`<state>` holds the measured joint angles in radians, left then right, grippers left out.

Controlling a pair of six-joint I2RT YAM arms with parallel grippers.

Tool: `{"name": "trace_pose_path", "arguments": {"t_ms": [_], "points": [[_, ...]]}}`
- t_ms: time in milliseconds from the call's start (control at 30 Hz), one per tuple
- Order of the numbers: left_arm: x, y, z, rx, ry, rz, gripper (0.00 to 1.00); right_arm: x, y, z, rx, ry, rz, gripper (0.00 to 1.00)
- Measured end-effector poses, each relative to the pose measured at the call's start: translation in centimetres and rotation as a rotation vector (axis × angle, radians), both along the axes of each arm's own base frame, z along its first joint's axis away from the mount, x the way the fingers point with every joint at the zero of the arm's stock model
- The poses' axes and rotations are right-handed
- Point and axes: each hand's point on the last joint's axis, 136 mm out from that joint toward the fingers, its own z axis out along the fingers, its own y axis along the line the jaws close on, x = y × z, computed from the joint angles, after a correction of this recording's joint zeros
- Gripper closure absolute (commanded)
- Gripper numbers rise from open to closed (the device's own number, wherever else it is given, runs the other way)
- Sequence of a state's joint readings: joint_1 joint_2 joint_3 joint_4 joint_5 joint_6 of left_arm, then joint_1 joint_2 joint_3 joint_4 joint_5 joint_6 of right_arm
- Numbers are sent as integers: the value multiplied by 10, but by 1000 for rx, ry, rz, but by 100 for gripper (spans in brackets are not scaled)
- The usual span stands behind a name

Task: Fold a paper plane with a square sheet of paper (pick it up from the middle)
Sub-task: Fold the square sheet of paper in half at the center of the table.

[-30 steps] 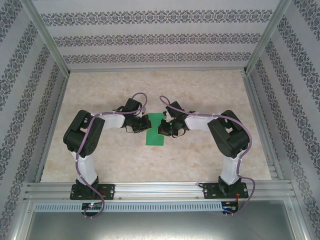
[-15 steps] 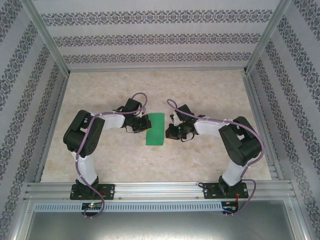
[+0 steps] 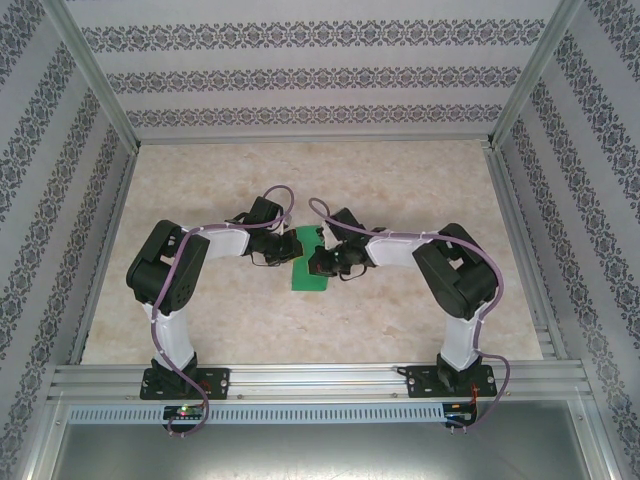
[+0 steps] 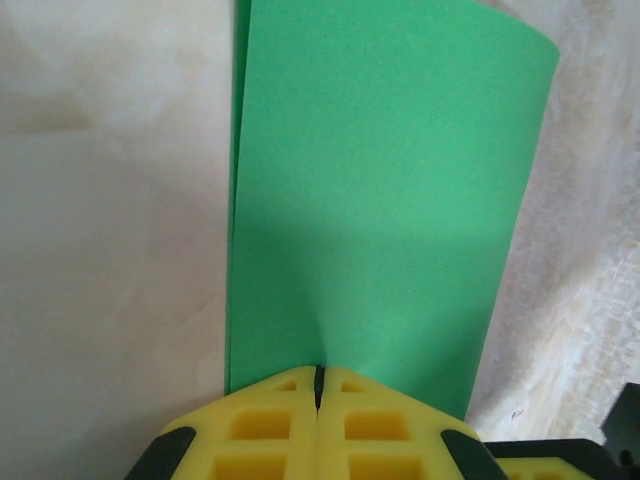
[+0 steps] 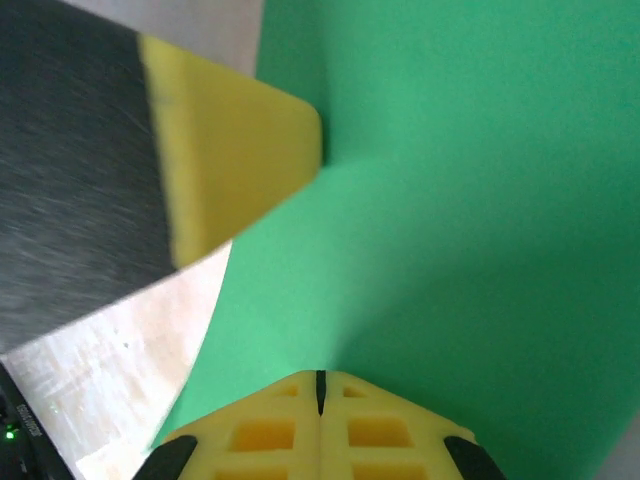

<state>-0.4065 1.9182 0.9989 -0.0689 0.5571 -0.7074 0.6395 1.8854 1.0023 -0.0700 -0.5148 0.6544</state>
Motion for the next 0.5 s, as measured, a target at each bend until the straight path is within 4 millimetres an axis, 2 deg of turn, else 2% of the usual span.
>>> {"name": "trace_pose_path", "arguments": {"t_ms": [200,500], "points": [[0,0,0,0,0,0,100,-12,-6,-4,27,-32,26,100],[2,-1,1,-4,0,-3,100,-50,-34,-5,50,-90,67,100]]}}
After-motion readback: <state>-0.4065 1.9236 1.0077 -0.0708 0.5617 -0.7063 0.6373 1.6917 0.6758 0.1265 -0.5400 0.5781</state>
